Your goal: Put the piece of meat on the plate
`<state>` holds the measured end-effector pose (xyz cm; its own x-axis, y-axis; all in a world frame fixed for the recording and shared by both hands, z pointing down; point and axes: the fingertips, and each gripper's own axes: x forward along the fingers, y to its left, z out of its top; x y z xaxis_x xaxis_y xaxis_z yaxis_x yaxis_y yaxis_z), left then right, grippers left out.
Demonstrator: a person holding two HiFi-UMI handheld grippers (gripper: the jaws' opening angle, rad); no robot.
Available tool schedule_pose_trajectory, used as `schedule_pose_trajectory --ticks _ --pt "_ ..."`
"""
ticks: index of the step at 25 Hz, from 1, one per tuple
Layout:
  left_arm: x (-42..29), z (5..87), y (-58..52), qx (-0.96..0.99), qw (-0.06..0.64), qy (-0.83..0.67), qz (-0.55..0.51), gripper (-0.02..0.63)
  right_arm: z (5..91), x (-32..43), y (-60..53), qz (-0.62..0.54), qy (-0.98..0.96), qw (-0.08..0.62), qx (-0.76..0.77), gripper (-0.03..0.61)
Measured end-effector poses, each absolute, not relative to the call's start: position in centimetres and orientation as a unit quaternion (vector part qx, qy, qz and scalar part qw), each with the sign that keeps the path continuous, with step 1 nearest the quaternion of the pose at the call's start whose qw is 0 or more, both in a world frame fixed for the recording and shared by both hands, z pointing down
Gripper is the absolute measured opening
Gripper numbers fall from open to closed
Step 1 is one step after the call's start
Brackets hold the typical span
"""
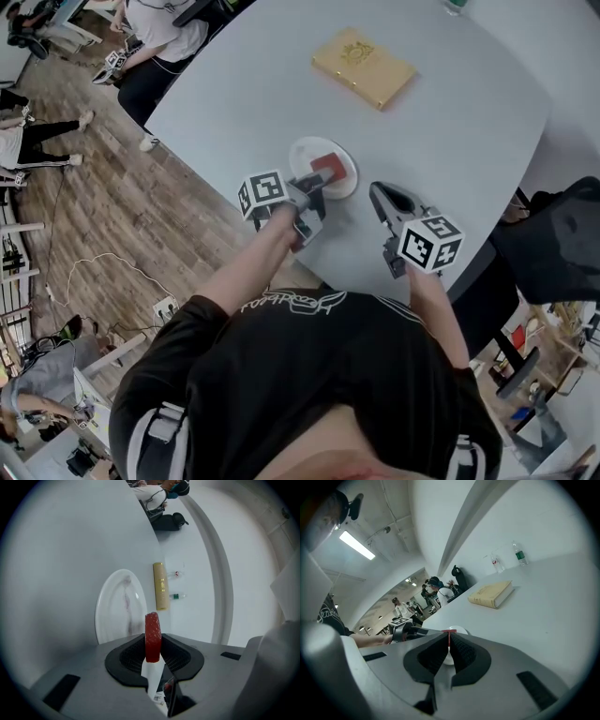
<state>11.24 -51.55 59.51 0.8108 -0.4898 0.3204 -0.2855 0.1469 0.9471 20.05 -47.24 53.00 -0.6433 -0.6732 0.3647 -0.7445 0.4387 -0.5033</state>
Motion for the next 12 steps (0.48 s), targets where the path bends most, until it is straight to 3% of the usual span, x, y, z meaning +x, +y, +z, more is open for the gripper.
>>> schedule_pose_trajectory --ticks 12 --pt "11.1 60.9 -51.8 0.623 0.71 -0.324 -0.06 0.1 53.6 20.4 -47.4 0.328 -0.846 0.057 0.416 0.015"
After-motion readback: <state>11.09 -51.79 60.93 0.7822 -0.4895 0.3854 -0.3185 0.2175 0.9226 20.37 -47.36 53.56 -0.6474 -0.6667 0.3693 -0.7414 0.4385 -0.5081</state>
